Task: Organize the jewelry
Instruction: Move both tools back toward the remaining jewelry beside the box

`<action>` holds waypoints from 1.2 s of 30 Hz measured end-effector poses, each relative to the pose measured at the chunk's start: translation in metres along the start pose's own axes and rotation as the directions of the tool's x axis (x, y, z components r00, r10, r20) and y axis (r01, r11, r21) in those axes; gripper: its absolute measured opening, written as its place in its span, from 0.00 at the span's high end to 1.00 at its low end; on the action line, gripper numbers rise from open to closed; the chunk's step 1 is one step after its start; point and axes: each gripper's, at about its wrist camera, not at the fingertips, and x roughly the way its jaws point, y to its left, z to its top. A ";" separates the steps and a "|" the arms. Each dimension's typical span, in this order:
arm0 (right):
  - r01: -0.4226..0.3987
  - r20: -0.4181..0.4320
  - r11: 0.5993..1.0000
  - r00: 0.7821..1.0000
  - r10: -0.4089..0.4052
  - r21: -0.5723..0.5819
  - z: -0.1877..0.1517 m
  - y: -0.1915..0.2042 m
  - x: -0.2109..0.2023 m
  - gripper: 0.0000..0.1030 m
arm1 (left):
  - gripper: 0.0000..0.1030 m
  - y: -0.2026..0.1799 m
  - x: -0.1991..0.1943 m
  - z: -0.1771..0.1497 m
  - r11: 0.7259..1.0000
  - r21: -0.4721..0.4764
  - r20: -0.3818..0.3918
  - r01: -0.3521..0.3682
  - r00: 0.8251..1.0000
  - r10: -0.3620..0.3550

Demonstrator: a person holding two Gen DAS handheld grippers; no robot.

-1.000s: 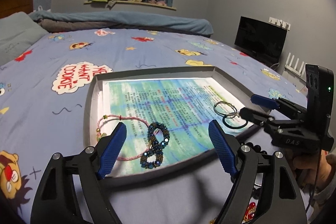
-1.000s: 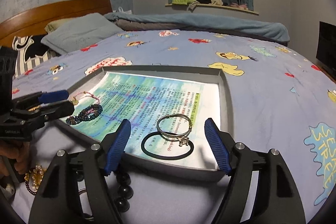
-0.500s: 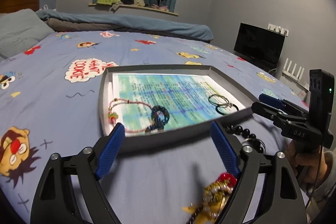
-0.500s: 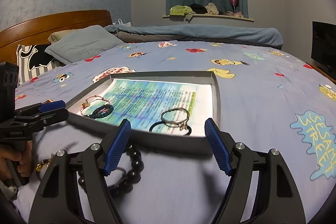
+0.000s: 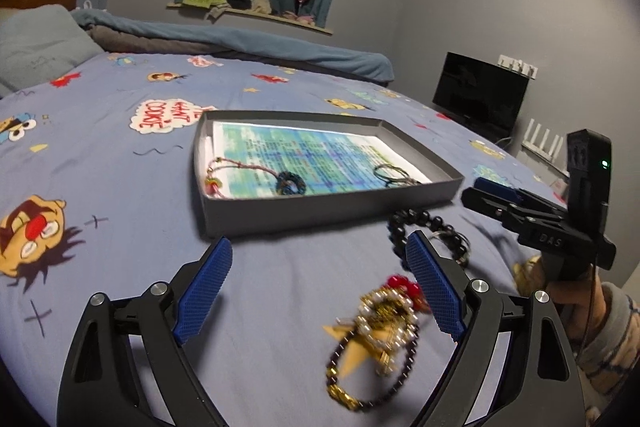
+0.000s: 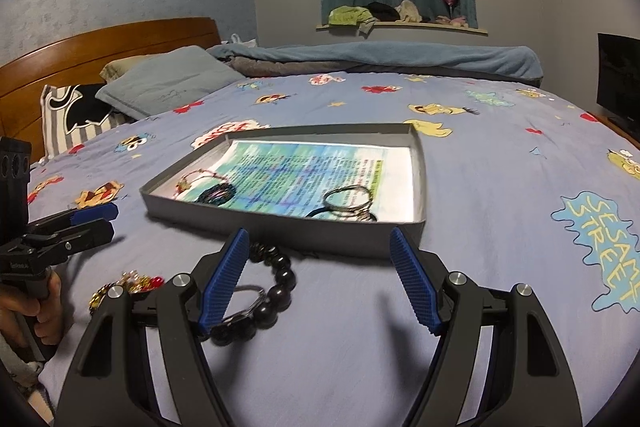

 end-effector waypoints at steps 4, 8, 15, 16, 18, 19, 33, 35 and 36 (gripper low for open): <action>-0.014 -0.010 1.000 1.000 0.013 -0.020 -0.002 0.007 -0.003 0.30 | 0.14 -0.008 -0.006 -0.008 0.999 0.024 -0.004 0.033 0.999 -0.033; -0.029 -0.023 0.999 0.999 0.028 -0.023 -0.005 0.011 -0.006 0.30 | 0.14 -0.015 -0.008 -0.014 0.997 0.053 -0.012 0.048 0.999 -0.048; -0.068 -0.058 0.994 0.996 0.063 -0.086 -0.011 0.031 -0.012 0.30 | 0.14 -0.009 -0.011 -0.015 0.999 0.016 -0.001 0.028 1.000 -0.028; -0.072 -0.062 0.993 0.996 0.066 -0.097 -0.012 0.034 -0.013 0.30 | 0.14 -0.007 -0.012 -0.016 1.000 0.005 0.005 0.021 1.000 -0.021; -0.088 -0.075 0.988 0.994 0.078 -0.130 -0.015 0.044 -0.013 0.30 | 0.14 -0.003 -0.014 -0.016 1.000 -0.019 0.013 0.018 1.000 -0.018; -0.093 -0.082 0.986 0.993 0.082 -0.141 -0.016 0.046 -0.013 0.30 | 0.14 -0.001 -0.015 -0.016 0.999 -0.027 0.015 0.018 1.000 -0.018; -0.080 -0.175 0.969 0.984 0.039 -0.235 -0.022 0.069 0.009 0.55 | 0.14 -0.006 -0.015 -0.017 0.997 -0.003 0.006 0.081 0.997 -0.081; -0.080 -0.166 0.971 0.985 0.043 -0.224 -0.021 0.067 0.007 0.55 | 0.14 -0.009 -0.015 -0.017 0.995 0.013 0.000 0.101 0.995 -0.101; -0.077 -0.157 0.973 0.987 0.043 -0.216 -0.020 0.065 0.006 0.55 | 0.14 -0.011 -0.015 -0.018 0.994 0.020 -0.002 0.108 0.994 -0.108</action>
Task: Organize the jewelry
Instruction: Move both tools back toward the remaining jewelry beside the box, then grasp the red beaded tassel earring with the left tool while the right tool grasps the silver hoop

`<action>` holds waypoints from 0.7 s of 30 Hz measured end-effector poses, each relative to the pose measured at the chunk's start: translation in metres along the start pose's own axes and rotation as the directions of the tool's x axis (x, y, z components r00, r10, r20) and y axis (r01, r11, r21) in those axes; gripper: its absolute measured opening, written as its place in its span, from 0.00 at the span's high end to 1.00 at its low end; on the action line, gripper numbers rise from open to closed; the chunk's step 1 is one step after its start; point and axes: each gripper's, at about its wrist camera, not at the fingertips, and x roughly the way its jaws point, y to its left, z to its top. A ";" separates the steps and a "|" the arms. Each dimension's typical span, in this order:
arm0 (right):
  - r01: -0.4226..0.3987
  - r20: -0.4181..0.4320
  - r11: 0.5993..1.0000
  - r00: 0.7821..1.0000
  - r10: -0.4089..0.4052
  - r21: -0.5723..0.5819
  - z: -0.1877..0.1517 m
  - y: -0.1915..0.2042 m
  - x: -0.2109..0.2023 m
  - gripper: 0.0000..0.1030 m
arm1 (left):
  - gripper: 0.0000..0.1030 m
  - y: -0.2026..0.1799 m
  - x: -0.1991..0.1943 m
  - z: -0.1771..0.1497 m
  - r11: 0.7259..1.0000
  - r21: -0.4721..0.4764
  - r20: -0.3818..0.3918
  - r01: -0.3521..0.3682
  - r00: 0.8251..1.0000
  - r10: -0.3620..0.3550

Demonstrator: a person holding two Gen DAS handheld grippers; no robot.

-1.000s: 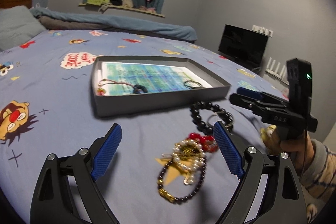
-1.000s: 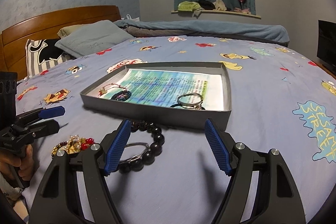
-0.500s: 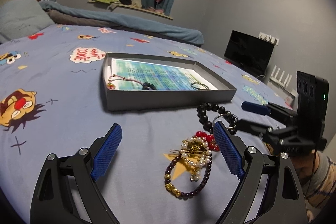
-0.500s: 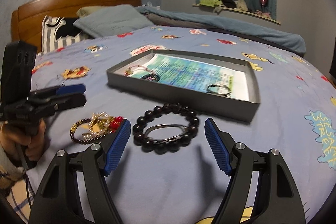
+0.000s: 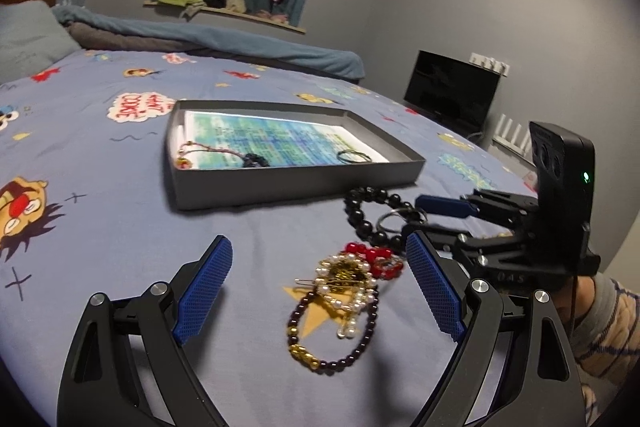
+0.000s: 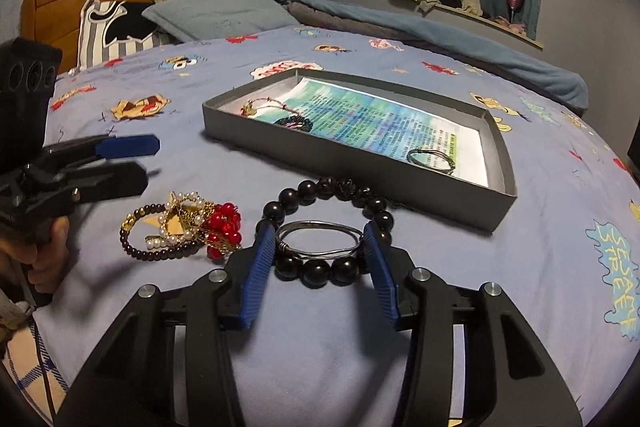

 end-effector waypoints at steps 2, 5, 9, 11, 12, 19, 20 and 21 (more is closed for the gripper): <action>-0.007 0.026 1.000 1.000 0.007 0.013 -0.001 -0.003 -0.005 0.55 | 0.14 -0.006 0.001 0.000 1.000 0.024 -0.008 0.019 1.000 -0.019; -0.014 0.089 0.999 0.996 0.011 0.039 -0.003 -0.008 -0.017 0.56 | 0.14 -0.012 0.004 -0.001 0.998 0.058 -0.021 0.028 0.999 -0.026; -0.008 0.138 0.996 0.990 -0.005 0.092 -0.004 -0.020 -0.027 0.56 | 0.16 -0.021 0.007 -0.003 0.994 0.102 -0.036 0.029 0.999 -0.026; -0.001 0.152 0.992 0.988 -0.018 0.123 -0.005 -0.027 -0.031 0.57 | 0.17 -0.026 0.008 -0.004 0.992 0.126 -0.042 0.029 0.999 -0.024; 0.004 0.160 0.990 0.987 -0.028 0.144 -0.005 -0.031 -0.034 0.60 | 0.18 -0.028 0.007 -0.004 0.990 0.136 -0.041 0.029 0.999 -0.023; 0.047 0.103 0.963 0.992 -0.077 0.266 -0.013 -0.061 -0.035 0.80 | 0.35 -0.044 0.017 -0.003 0.981 0.190 -0.078 0.042 0.997 -0.028; 0.055 0.093 0.961 0.992 -0.083 0.270 -0.014 -0.063 -0.034 0.80 | 0.35 -0.046 0.018 -0.003 0.980 0.197 -0.081 0.039 0.996 -0.023; 0.056 0.090 0.961 0.993 -0.083 0.270 -0.015 -0.063 -0.033 0.80 | 0.35 -0.048 0.019 -0.003 0.979 0.201 -0.081 0.034 0.997 -0.018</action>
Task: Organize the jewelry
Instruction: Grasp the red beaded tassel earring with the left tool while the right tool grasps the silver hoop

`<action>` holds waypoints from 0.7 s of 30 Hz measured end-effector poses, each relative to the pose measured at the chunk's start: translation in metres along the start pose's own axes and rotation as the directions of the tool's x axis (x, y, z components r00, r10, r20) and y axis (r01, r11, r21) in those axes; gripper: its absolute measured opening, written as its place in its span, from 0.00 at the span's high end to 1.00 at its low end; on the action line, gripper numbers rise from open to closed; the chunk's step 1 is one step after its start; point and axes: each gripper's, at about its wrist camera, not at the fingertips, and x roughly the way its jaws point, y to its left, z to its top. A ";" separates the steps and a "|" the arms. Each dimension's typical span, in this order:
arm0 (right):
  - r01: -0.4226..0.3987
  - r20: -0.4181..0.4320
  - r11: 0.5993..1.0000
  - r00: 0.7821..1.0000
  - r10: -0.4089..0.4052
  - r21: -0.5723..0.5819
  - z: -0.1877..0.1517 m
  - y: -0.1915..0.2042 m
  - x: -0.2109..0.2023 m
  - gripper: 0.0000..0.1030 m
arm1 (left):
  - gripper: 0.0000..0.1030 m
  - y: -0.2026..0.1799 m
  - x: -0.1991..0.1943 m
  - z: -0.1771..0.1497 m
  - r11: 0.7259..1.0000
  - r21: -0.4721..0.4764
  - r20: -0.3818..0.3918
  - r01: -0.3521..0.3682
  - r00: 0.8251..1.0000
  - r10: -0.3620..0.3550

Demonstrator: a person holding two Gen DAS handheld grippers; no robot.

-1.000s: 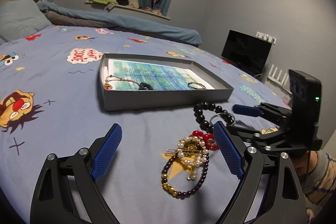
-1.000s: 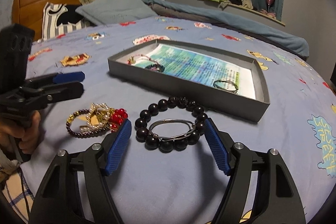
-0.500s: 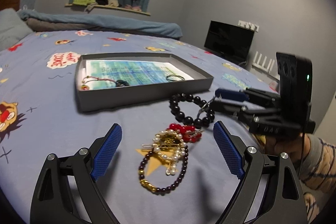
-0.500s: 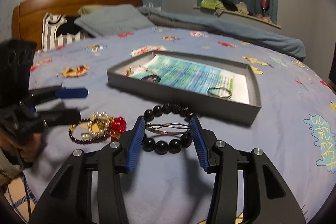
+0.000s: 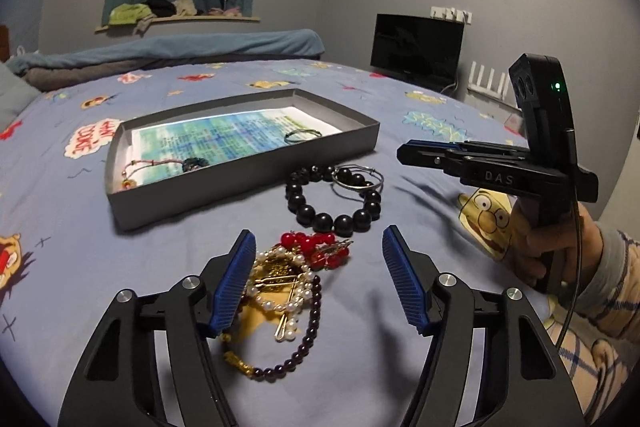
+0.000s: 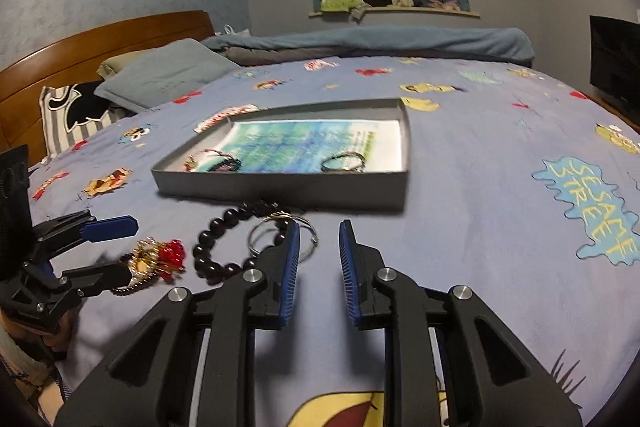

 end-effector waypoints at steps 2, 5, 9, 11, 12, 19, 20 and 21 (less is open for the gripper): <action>-0.004 -0.006 1.000 1.000 0.004 0.001 -0.002 -0.001 0.001 0.75 | 0.35 -0.001 0.002 0.002 1.000 0.000 -0.001 0.003 1.000 -0.003; -0.012 -0.008 1.000 1.000 0.012 0.000 -0.003 -0.001 0.001 0.48 | 0.40 -0.002 0.005 0.003 1.000 0.010 -0.007 0.013 1.000 -0.013; -0.018 -0.009 1.000 1.000 0.018 0.002 -0.004 0.000 0.001 0.46 | 0.62 -0.007 0.012 0.002 0.999 0.038 -0.041 0.019 0.999 -0.017; -0.021 -0.010 1.000 1.000 0.021 0.008 -0.005 -0.001 0.001 0.45 | 0.65 -0.010 0.014 0.002 0.998 0.055 -0.051 0.018 0.999 -0.015; -0.022 -0.011 1.000 1.000 0.022 0.011 -0.004 -0.001 0.002 0.45 | 0.65 -0.012 0.015 0.002 0.998 0.062 -0.055 0.015 0.998 -0.012; -0.039 -0.050 0.999 0.998 0.039 -0.005 -0.003 0.004 0.009 0.39 | 0.90 -0.011 0.028 0.003 0.997 0.064 -0.104 -0.034 0.994 0.041; -0.043 -0.061 0.999 0.997 0.042 -0.011 -0.003 0.005 0.011 0.38 | 0.95 -0.010 0.027 0.003 0.998 0.057 -0.101 -0.039 0.994 0.044; -0.047 -0.070 0.999 0.997 0.045 -0.018 -0.002 0.006 0.012 0.37 | 0.96 -0.008 0.027 0.004 0.998 0.048 -0.095 -0.046 0.994 0.050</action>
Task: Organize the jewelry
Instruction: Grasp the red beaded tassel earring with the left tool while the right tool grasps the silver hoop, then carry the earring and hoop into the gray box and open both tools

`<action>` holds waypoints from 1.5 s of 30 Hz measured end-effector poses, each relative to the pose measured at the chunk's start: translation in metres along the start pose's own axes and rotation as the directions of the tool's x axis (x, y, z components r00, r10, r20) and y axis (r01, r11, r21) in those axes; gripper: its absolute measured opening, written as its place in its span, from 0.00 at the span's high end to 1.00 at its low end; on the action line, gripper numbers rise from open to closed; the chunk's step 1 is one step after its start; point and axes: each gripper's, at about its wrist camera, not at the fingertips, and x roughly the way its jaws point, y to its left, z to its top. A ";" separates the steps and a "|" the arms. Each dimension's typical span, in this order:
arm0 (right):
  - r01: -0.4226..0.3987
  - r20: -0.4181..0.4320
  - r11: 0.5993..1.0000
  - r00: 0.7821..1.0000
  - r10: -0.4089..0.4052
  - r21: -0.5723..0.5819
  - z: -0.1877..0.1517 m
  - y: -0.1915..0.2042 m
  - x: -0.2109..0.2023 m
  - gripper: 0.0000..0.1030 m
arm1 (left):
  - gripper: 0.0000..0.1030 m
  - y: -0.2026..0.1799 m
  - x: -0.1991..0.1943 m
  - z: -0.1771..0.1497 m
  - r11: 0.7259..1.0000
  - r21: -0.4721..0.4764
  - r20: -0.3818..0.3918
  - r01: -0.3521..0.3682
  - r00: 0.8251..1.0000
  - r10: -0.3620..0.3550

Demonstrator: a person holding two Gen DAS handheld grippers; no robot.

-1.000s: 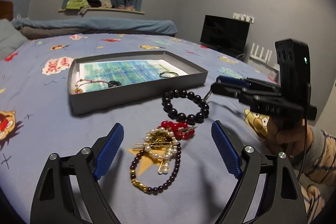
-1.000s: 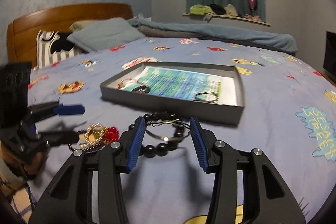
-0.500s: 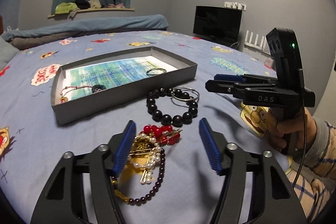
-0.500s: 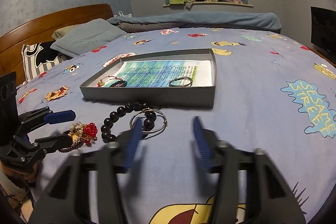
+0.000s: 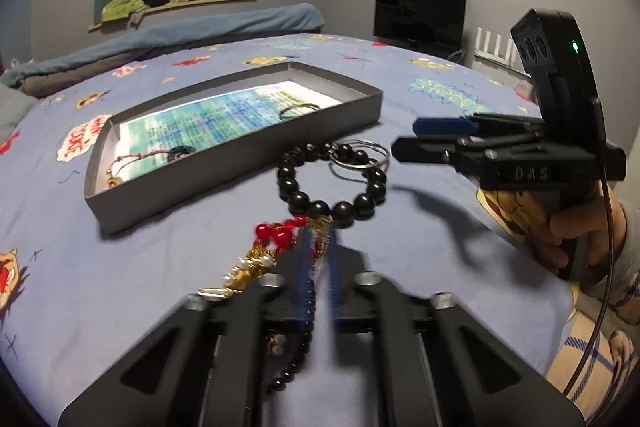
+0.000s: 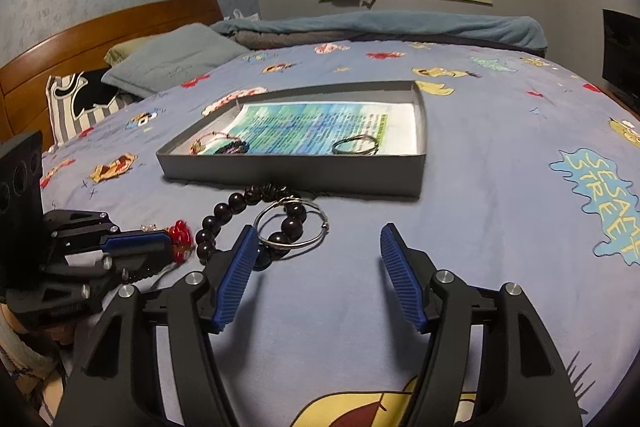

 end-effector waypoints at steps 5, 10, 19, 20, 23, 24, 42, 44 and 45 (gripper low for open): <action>-0.026 -0.047 0.999 0.999 0.025 -0.028 0.006 0.006 0.012 0.36 | 0.99 0.012 -0.009 0.003 0.998 -0.064 0.053 0.018 0.999 -0.015; -0.046 -0.094 0.999 0.995 0.045 -0.015 0.014 0.008 0.031 0.36 | 0.99 0.025 -0.019 0.011 0.989 -0.136 0.116 0.063 0.992 -0.047; -0.051 -0.119 0.999 0.992 0.050 -0.009 0.015 0.008 0.043 0.52 | 0.99 0.042 -0.026 0.023 0.977 -0.192 0.159 0.094 0.985 -0.064; -0.050 -0.114 0.999 0.992 0.049 -0.009 0.015 0.008 0.042 0.52 | 0.99 0.044 -0.027 0.024 0.977 -0.193 0.161 0.095 0.985 -0.064; -0.047 -0.080 0.999 0.996 0.046 -0.016 0.016 0.009 0.035 0.52 | 0.99 0.048 -0.033 0.028 0.975 -0.199 0.175 0.097 0.983 -0.063; -0.048 -0.070 0.999 0.997 0.046 -0.018 0.016 0.009 0.032 0.52 | 0.99 0.049 -0.035 0.030 0.975 -0.200 0.180 0.098 0.982 -0.061; -0.027 0.032 0.999 0.999 0.028 -0.045 0.049 0.005 0.018 0.52 | 0.99 0.069 -0.051 0.073 0.981 -0.185 0.248 0.063 0.969 -0.016; -0.022 0.036 0.999 0.999 0.024 -0.046 0.053 0.003 0.019 0.52 | 0.99 0.073 -0.048 0.076 0.979 -0.192 0.252 0.062 0.968 -0.012; -0.019 0.037 0.999 0.999 0.021 -0.047 0.056 0.001 0.021 0.52 | 0.99 0.074 -0.048 0.078 0.979 -0.194 0.255 0.062 0.967 -0.011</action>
